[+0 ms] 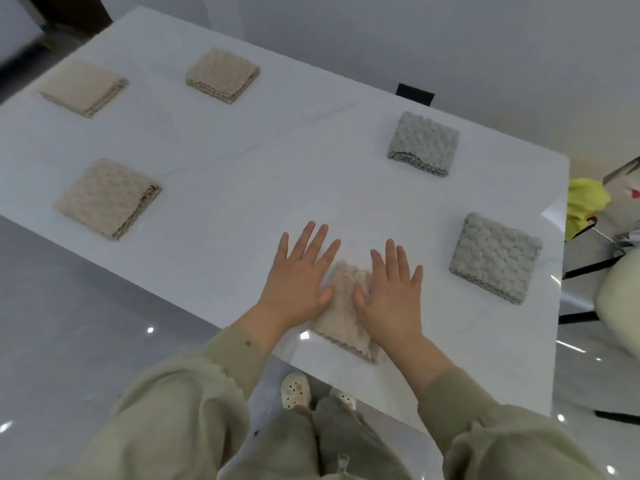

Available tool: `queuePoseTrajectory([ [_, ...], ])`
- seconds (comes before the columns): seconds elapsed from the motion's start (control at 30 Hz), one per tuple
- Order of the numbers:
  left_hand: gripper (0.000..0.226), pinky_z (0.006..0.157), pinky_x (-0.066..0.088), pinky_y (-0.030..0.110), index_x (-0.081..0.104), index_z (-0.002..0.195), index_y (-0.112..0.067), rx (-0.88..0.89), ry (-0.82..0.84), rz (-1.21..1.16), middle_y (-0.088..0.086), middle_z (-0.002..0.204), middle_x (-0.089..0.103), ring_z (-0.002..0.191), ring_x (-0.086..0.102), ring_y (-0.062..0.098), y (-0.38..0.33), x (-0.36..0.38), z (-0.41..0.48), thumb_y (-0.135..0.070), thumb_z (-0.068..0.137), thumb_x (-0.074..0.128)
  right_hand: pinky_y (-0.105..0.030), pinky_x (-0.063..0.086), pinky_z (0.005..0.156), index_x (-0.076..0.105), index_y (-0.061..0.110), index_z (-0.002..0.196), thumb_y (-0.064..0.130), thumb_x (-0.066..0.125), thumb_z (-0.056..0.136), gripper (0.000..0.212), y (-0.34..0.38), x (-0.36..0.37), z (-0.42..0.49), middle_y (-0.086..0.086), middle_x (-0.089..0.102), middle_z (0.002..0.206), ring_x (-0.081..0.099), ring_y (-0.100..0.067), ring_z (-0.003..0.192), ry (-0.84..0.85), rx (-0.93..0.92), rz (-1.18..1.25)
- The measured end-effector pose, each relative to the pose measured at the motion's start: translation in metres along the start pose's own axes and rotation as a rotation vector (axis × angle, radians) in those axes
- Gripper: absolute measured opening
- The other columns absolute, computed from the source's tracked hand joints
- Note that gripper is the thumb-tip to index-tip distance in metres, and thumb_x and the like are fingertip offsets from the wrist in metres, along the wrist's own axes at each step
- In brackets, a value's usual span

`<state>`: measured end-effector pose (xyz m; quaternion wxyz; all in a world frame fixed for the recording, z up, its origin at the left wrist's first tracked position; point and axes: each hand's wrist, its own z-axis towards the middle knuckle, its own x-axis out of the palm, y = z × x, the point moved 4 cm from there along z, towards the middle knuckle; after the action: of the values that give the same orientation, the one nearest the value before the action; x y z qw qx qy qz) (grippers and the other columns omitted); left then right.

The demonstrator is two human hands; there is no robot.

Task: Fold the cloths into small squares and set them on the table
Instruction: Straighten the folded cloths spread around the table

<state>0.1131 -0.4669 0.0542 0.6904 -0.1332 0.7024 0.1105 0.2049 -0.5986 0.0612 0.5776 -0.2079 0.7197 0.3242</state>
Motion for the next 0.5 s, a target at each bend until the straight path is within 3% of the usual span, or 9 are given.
queuePoseTrajectory([
  [0.13, 0.071, 0.111, 0.008, 0.053, 0.026, 0.148, -0.020, -0.203, 0.020, 0.025, 0.010, 0.156, 0.020, 0.145, 0.013, 0.030, 0.029, -0.009, -0.025, -0.052, 0.086, 0.040, -0.046, -0.011, 0.112, 0.019, 0.014, 0.149, 0.051, 0.018, 0.090, 0.070, 0.035, -0.006, 0.021, -0.009, 0.001, 0.159, -0.003, -0.025, 0.147, 0.008, -0.159, -0.061],
  [0.27, 0.074, 0.111, -0.008, 0.050, 0.008, 0.151, -0.022, -0.335, 0.054, 0.023, 0.007, 0.159, 0.000, 0.144, -0.013, 0.025, 0.069, -0.019, -0.058, -0.052, 0.091, 0.039, -0.050, -0.007, 0.114, 0.022, 0.013, 0.148, 0.046, 0.030, 0.094, 0.064, 0.083, -0.002, 0.033, -0.010, 0.004, 0.159, -0.001, -0.026, 0.147, 0.038, -0.261, -0.088],
  [0.37, 0.074, 0.110, -0.015, 0.049, -0.002, 0.150, -0.023, -0.384, 0.038, 0.018, 0.006, 0.158, -0.011, 0.139, -0.026, 0.021, 0.108, -0.027, -0.077, -0.049, 0.093, 0.036, -0.054, -0.001, 0.114, 0.029, 0.011, 0.146, 0.048, 0.022, 0.086, 0.070, 0.130, 0.007, 0.040, -0.011, 0.011, 0.158, 0.005, -0.027, 0.147, 0.056, -0.310, -0.088],
  [0.5, 0.074, 0.110, -0.016, 0.050, -0.009, 0.149, -0.024, -0.407, 0.056, 0.022, 0.004, 0.155, -0.021, 0.143, -0.022, 0.025, 0.173, -0.027, -0.095, -0.049, 0.094, 0.033, -0.057, 0.007, 0.113, 0.037, 0.010, 0.142, 0.050, 0.017, 0.083, 0.074, 0.199, 0.030, 0.053, -0.012, 0.020, 0.156, 0.014, -0.030, 0.145, 0.068, -0.350, -0.144],
])
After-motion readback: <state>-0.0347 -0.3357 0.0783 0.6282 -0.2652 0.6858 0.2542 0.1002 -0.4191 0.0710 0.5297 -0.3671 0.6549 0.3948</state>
